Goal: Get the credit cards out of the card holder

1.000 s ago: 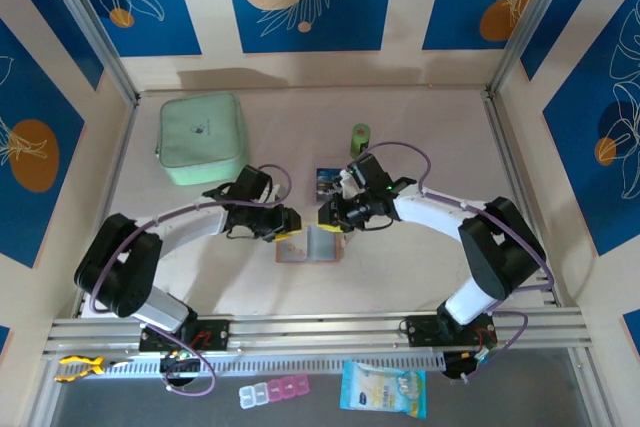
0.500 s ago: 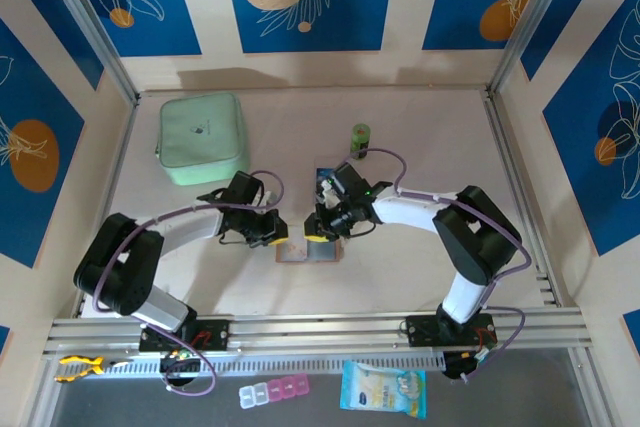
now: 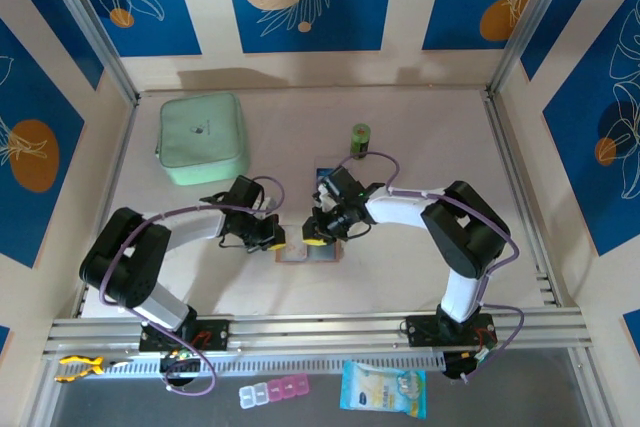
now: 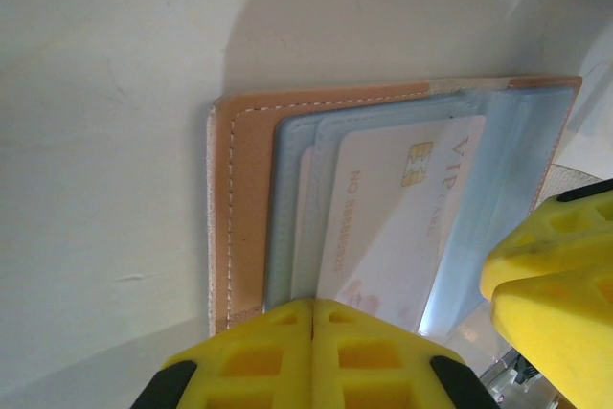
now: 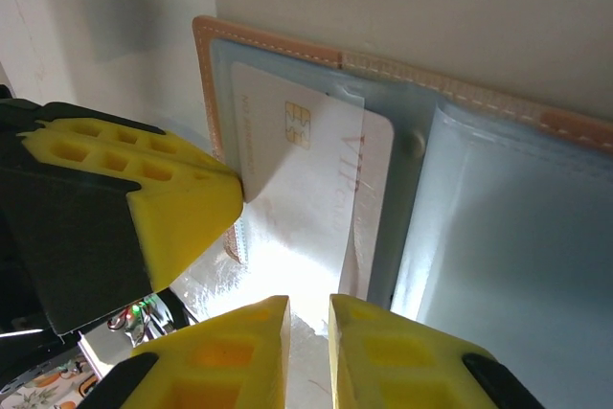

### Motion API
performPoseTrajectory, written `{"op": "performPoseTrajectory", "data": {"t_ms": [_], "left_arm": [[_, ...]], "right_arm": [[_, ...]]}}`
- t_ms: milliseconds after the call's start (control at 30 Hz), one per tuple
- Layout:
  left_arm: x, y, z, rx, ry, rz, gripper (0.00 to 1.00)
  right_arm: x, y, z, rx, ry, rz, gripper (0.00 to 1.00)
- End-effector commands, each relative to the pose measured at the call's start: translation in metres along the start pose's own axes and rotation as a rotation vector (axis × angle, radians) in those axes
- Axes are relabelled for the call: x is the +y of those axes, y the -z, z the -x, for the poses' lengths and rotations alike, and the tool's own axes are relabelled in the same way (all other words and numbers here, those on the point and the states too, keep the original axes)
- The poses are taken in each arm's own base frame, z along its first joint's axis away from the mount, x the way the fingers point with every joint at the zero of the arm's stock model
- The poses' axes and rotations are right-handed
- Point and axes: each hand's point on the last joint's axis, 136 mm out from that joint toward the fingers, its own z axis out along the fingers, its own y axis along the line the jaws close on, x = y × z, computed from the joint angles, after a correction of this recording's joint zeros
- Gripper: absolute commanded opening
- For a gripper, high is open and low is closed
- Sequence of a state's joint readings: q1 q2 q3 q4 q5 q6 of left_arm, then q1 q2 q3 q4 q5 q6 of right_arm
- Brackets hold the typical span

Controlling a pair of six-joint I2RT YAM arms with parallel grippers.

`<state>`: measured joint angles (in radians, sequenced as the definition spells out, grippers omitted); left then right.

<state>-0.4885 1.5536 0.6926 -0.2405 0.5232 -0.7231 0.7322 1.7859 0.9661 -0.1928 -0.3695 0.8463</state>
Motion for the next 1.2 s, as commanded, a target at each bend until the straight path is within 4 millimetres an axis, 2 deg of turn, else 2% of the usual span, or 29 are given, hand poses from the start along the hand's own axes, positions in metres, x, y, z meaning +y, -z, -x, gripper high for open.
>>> {"op": "performPoseTrajectory", "data": {"t_ms": [0, 400, 833, 1167], "left_arm": [[0.015, -0.002, -0.003, 0.010, 0.003, 0.046, 0.04], [0.017, -0.004, -0.004, 0.018, 0.009, 0.046, 0.03], [0.017, -0.005, -0.004, 0.018, 0.009, 0.040, 0.03], [0.018, -0.006, -0.005, 0.021, 0.013, 0.041, 0.03]], "right_arm": [[0.008, -0.003, 0.003, 0.008, 0.010, 0.014, 0.20], [0.000, -0.013, 0.004, 0.029, -0.003, -0.023, 0.23], [0.011, -0.019, 0.004, 0.062, 0.019, 0.033, 0.20], [-0.009, -0.018, 0.001, 0.064, -0.028, -0.076, 0.22]]}}
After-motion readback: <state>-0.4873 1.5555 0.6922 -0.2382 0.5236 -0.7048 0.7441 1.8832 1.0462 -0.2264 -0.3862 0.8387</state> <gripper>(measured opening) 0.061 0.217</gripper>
